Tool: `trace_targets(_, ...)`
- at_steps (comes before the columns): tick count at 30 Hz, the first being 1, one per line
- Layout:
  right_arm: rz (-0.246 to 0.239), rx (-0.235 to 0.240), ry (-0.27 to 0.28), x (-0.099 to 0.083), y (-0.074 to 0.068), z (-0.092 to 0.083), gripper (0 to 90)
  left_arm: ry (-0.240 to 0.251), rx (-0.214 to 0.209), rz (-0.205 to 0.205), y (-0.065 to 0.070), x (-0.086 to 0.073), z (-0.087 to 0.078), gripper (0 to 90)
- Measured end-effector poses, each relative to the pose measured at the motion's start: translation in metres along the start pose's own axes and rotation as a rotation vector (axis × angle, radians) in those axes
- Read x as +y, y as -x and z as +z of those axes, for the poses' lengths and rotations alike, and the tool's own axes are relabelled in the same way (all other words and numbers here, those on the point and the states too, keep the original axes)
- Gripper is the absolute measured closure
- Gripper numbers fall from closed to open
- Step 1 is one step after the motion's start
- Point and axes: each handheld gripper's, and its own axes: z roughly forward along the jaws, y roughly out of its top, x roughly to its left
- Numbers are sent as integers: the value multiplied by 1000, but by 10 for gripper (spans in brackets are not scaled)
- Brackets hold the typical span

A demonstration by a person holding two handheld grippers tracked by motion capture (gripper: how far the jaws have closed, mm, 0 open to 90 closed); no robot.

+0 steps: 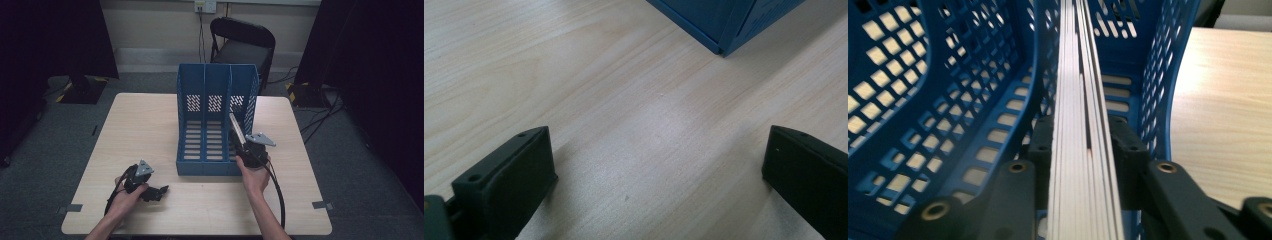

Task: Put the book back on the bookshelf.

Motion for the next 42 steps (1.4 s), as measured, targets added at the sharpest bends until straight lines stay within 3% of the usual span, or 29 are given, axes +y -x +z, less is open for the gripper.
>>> trace_targets(4, 29, 9, 53, -11, 4, -6, 649, 1, 1, -3, 0, 0, 0, 0)
trace_targets(8, 49, 18, 57, -19, 8, -4, 654, 0, 1, -1, 0, 0, 0, 0)
trace_targets(14, 20, 26, 91, -18, 6, -3, 684, 0, 0, 0, 0, 0, 0, 0)
trace_targets(21, 60, 4, 95, -16, 8, -3, 715, 0, 0, -1, 0, 0, 0, 0)
trace_targets(26, 30, -21, 92, -16, 7, -3, 746, 3, -2, -6, 0, 0, 1, 0)
trace_targets(27, 12, -47, 92, -16, 5, -3, 756, 2, 2, 1, 0, 1, 1, 0)
trace_targets(34, 42, -96, 100, -16, 2, -3, 761, 1, -1, 3, 0, 1, 1, 0)
trace_targets(39, 9, -175, 124, -18, -7, -3, 763, 1, 0, 3, 0, 1, 1, 0)
trace_targets(42, 27, -207, 136, -19, -7, -4, 763, 1, 0, 3, 0, 1, 1, 0)
